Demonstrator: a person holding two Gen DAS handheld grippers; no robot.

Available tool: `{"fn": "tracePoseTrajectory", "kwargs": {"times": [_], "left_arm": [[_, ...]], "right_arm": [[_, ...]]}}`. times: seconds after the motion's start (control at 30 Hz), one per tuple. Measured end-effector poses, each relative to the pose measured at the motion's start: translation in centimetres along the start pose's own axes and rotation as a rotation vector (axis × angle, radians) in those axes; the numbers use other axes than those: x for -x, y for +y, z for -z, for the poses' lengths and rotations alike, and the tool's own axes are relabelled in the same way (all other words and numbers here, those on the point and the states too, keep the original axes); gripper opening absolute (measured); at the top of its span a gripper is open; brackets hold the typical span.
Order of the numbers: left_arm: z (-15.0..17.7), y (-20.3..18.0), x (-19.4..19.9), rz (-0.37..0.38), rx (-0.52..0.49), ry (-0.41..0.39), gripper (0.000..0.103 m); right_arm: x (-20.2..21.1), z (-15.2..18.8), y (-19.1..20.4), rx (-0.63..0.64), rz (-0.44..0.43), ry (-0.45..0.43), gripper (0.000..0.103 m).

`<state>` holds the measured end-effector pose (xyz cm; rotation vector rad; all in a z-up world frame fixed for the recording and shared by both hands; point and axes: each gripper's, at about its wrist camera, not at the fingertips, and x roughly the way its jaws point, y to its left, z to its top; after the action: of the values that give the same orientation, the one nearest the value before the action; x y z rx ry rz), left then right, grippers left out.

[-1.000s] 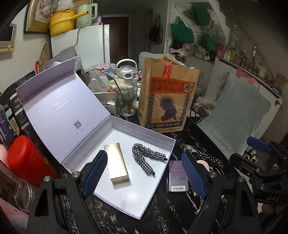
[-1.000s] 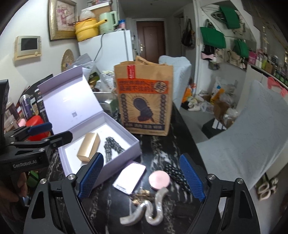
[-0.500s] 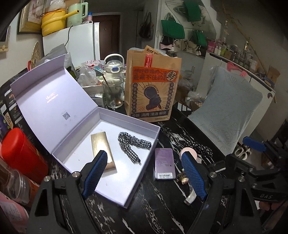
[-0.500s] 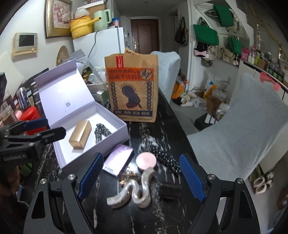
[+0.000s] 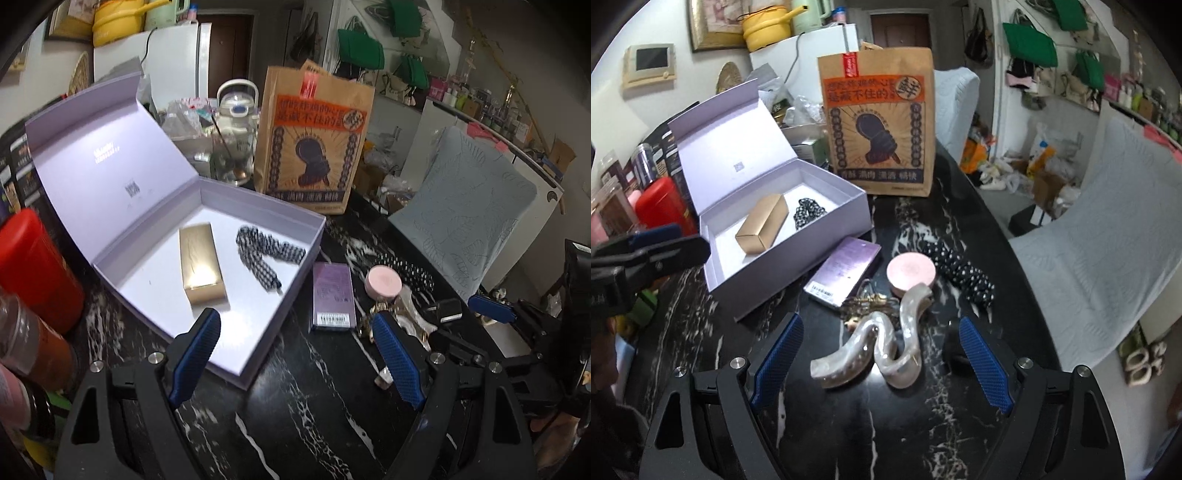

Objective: Organize rigid objects
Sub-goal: 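Withdraw both tools from the box back toward the remaining items, then grasp the white S-shaped claw clip with the left tool while the right tool grasps the dark cup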

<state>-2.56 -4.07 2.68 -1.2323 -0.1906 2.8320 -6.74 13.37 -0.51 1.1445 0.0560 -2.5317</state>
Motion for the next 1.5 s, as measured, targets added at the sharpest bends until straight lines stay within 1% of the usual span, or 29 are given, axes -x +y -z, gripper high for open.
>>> {"fn": "tracePoseTrajectory", "kwargs": {"times": [0.17,0.33,0.43,0.5,0.77,0.9,1.03,1.2,1.37,1.5], "left_arm": [[0.9,-0.4,-0.1,0.012,0.007,-0.001,0.085],[1.6,-1.1,-1.1,0.056,0.020,0.034,0.085],[1.8,-1.9,-1.6,0.088,0.018,0.038,0.085],[1.8,-2.7,-2.0,0.099,0.007,0.041,0.085],[1.7,-6.2,-4.3,0.163,-0.028,0.082,0.085],[1.7,-7.8,-5.1,0.213,-0.029,0.098,0.085],[2.0,-9.2,-6.2,0.217,-0.048,0.122,0.085],[2.9,-10.6,-8.4,0.220,-0.046,0.188,0.085],[3.5,-11.5,-10.4,0.183,-0.056,0.228,0.085],[3.7,-11.4,-11.2,0.182,-0.030,0.244,0.085]], "right_arm": [[-0.7,1.0,-0.4,-0.029,-0.020,0.020,0.087],[-1.2,1.9,-1.5,-0.065,-0.038,0.038,0.087],[-1.2,2.5,-2.4,-0.085,-0.025,0.057,0.087],[-1.1,2.9,-3.0,-0.091,-0.021,0.058,0.087],[-0.9,3.4,-6.1,-0.114,0.038,0.060,0.087],[-1.4,3.6,-7.7,-0.131,0.041,0.071,0.087],[-1.9,4.5,-8.8,-0.127,0.032,0.092,0.087],[-1.9,5.4,-9.9,-0.135,0.025,0.104,0.087],[-1.9,5.6,-10.9,-0.165,0.034,0.097,0.087],[-1.8,5.6,-11.4,-0.171,0.041,0.094,0.086]]}}
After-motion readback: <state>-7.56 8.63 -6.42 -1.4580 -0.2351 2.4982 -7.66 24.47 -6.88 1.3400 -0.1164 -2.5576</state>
